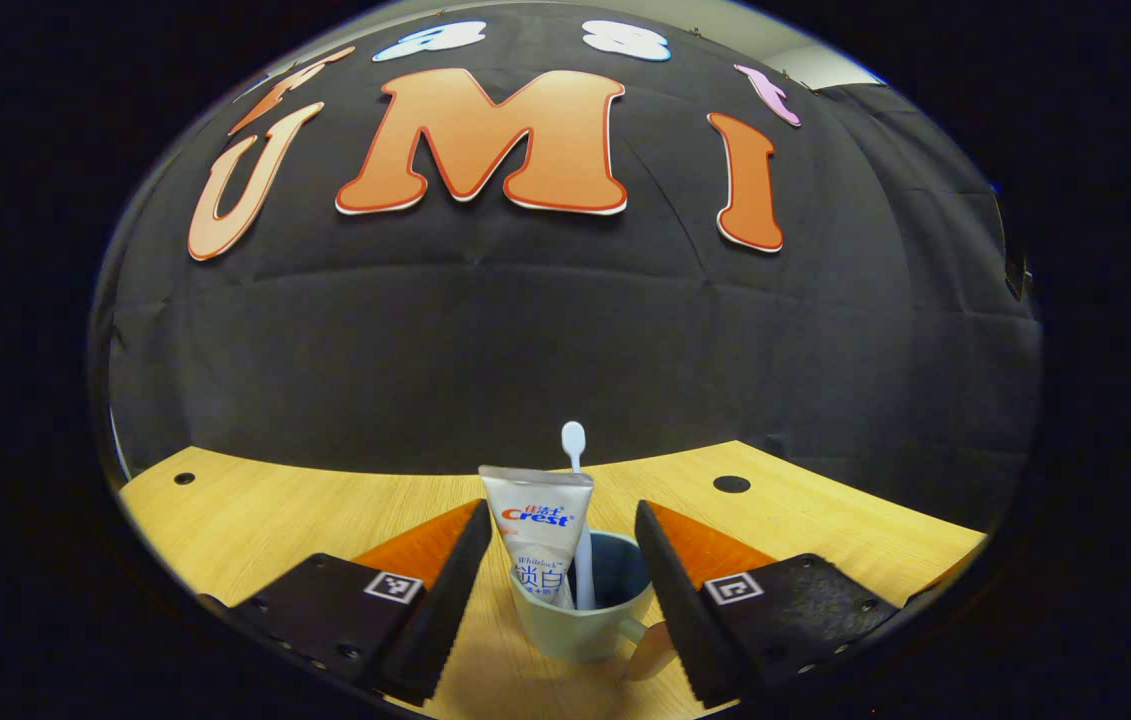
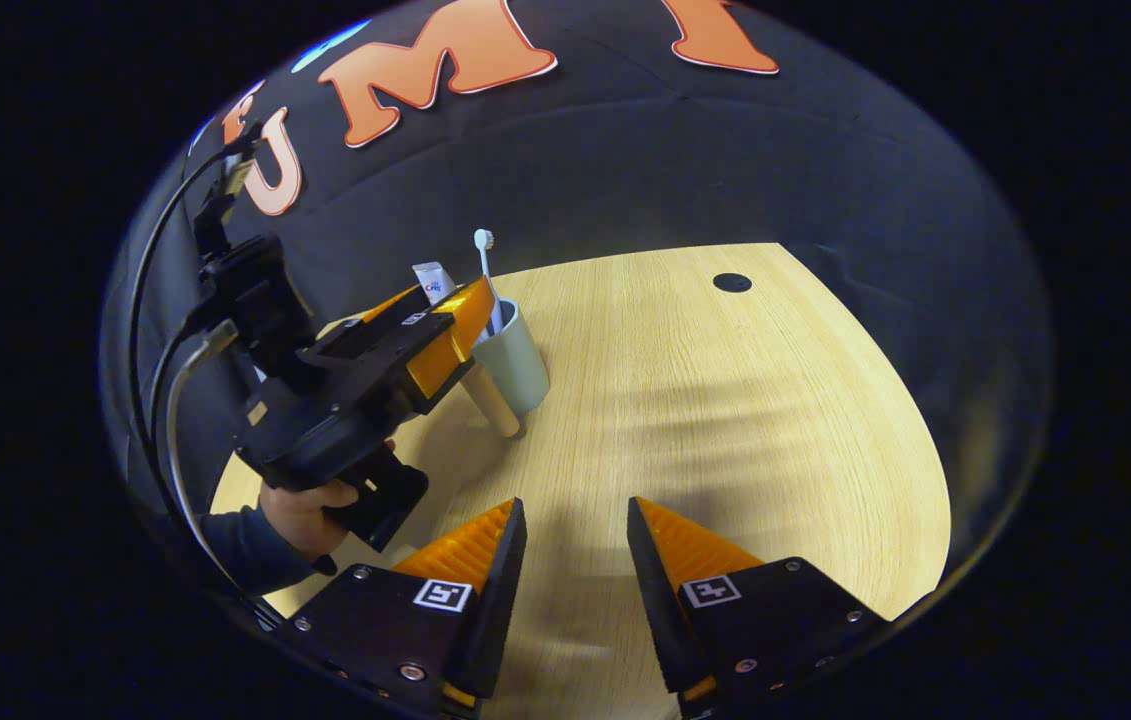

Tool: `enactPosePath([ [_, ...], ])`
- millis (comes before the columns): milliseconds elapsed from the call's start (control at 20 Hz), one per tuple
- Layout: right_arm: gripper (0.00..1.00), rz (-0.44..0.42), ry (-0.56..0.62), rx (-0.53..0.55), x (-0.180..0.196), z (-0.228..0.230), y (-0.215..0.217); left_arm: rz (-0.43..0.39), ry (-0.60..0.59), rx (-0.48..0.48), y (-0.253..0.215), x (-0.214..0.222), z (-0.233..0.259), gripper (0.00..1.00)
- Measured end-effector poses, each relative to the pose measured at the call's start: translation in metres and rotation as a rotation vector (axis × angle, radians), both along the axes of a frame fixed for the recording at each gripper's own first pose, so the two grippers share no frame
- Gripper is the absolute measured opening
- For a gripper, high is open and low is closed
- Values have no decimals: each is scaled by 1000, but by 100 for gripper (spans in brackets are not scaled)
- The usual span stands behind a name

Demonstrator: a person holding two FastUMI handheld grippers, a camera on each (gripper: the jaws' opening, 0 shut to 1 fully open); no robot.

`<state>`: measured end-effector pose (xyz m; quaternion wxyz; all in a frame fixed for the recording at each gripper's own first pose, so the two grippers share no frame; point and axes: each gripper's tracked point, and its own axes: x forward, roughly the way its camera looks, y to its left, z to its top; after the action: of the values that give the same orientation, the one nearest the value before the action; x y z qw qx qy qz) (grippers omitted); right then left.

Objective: Put the toothbrush and toothpaste on the desktop into the cup, then pick up the cup and place it on the coaster on the desktop.

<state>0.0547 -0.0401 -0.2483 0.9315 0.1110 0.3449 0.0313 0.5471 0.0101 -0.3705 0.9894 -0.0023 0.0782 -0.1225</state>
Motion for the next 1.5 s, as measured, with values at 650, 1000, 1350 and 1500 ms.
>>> enactPosePath([
  [650,62,63,-42,-33,36,39,40,10,11,50,95,-72,120,96],
  [1000,66,112,-20,-57,80,44,73,77,54,74,150,-119,155,96],
  [1350,67,125,88,-115,122,13,78,218,278,68,208,-158,113,96],
  [1500,66,116,158,-126,129,-6,80,281,400,71,231,-169,85,96],
])
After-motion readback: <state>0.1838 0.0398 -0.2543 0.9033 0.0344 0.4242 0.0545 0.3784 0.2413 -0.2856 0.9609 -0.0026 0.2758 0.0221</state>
